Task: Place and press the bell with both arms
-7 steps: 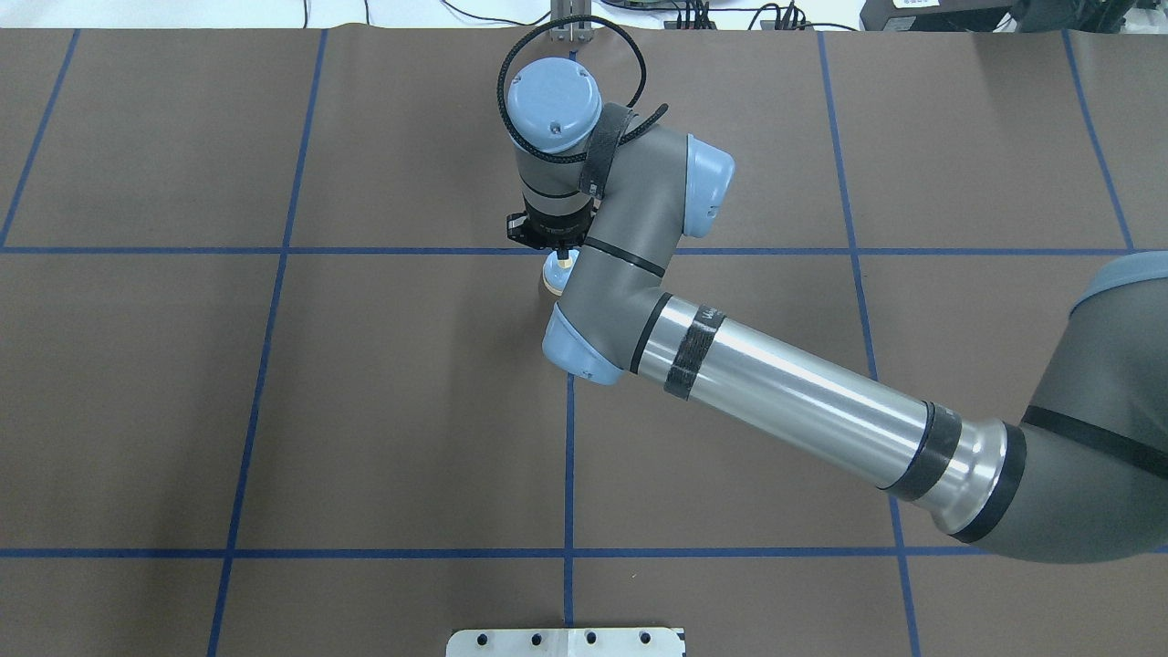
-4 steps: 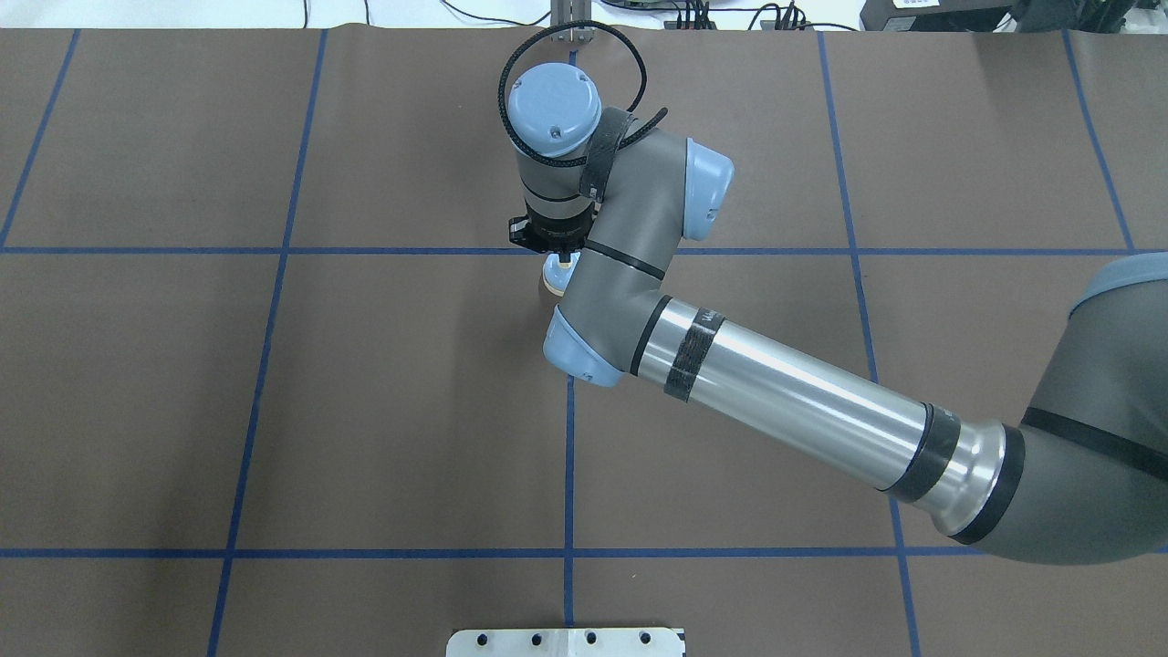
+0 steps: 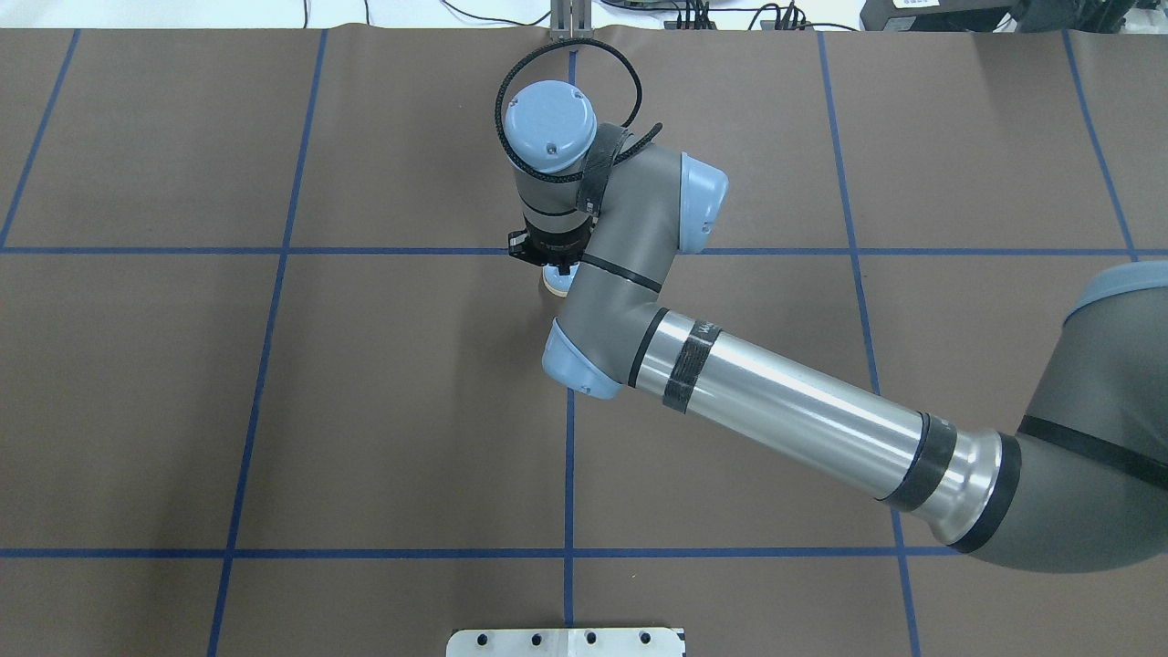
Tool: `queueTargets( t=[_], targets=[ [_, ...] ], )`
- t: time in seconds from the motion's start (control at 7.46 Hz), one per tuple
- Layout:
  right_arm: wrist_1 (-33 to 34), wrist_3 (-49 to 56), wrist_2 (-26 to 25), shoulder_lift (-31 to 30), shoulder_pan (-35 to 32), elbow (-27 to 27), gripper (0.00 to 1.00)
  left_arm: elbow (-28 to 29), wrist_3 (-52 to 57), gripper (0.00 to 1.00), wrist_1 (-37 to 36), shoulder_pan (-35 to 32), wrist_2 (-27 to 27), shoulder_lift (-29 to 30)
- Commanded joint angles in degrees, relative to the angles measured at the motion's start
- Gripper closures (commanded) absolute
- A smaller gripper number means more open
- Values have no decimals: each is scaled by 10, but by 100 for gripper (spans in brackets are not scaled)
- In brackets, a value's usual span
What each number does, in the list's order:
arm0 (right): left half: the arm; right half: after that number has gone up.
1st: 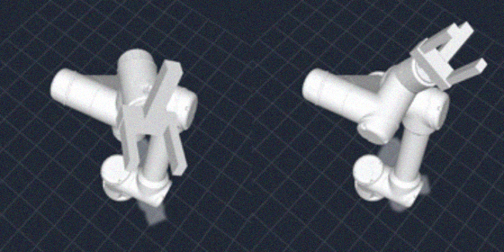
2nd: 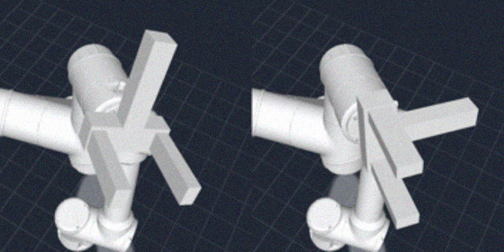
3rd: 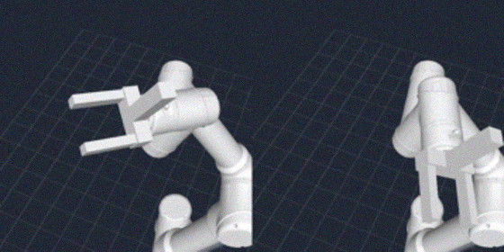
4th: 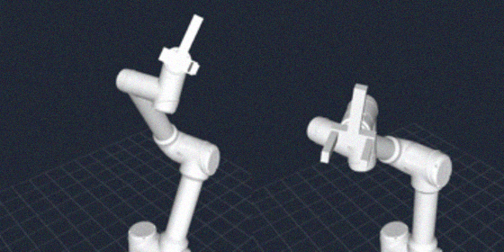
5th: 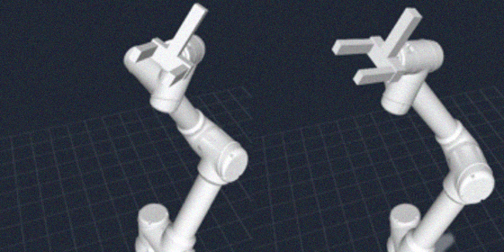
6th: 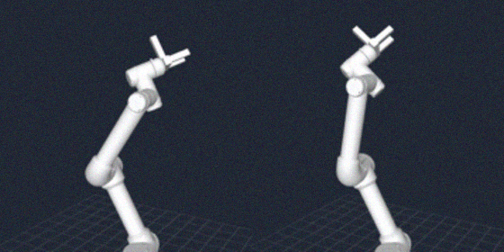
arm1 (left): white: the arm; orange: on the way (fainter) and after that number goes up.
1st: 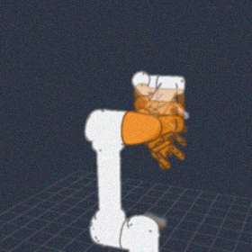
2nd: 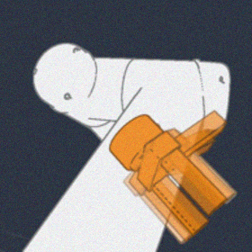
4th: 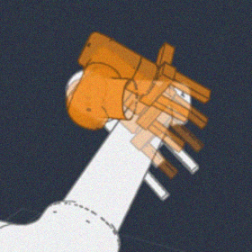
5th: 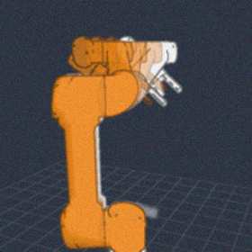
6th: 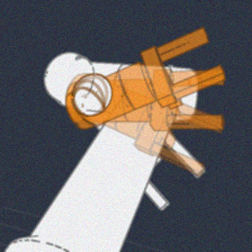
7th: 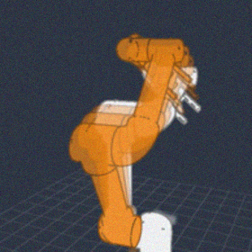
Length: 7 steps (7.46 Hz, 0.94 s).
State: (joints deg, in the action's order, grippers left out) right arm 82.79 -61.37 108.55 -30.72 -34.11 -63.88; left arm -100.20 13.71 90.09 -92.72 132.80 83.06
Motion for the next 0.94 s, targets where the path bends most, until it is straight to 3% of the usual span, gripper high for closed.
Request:
queueTargets(
  t=[0.0, 0.4, 0.54, 0.67, 0.8],
  targets=[
    [2, 1, 3, 5, -6, -8, 100, 0, 0, 0, 0, 0, 0, 0],
    [12, 2, 30, 1, -30, -52, 100, 1, 0, 0, 0, 1, 1, 0],
    [14, 2, 32, -19, -38, -79, 32, 5, 0, 0, 0, 1, 2, -1],
    [15, 5, 35, -61, -54, -132, 2, 7, -12, 0, 1, 2, 4, -1],
    [17, 14, 77, -118, -89, -186, 1, 0, -58, 0, 4, 1, 4, -1]
  ],
)
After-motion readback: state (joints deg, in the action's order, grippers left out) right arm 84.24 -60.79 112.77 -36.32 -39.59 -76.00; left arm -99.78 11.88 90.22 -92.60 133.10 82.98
